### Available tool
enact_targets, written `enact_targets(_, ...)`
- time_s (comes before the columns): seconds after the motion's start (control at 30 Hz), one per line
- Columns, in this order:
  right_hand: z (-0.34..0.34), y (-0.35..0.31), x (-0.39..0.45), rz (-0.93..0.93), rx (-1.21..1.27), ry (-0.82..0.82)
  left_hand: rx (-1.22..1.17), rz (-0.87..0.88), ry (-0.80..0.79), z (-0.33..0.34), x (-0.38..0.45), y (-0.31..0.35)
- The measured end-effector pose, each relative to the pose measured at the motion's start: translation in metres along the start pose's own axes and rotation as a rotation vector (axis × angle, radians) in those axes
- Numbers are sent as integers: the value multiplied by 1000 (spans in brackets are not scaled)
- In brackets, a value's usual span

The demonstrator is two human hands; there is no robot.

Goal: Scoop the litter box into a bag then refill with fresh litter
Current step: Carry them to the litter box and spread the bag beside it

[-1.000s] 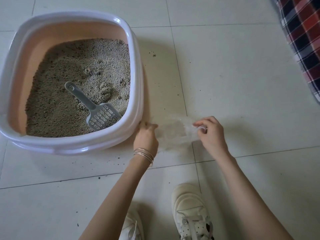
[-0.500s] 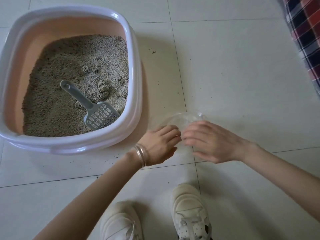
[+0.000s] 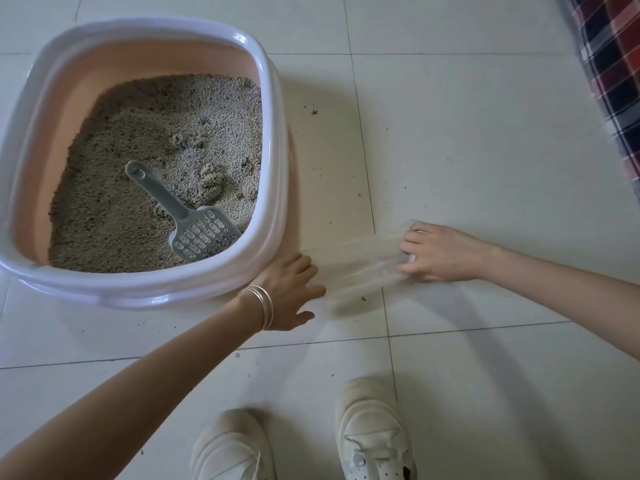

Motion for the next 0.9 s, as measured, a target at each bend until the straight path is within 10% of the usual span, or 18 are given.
enact_targets(0.4,16,10,8,208,150,-154,27,-180,-311,9,7,-12)
enact_targets(0.73,-19,-3,13,106,236,98,-35,-192,262,-25,14,-5)
enact_targets(0.9,-30,-14,30,76,317,154,-65,-189,209,-25,30,1)
Point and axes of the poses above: each hand's wrist, its own x-axis towards the middle knuckle, its own z-axis out of the palm, y = z × x, the point moved 7 cm from there along x, towards the middle knuckle, and after that the axes turned 1 degree about -y, right-handed, at the moved point
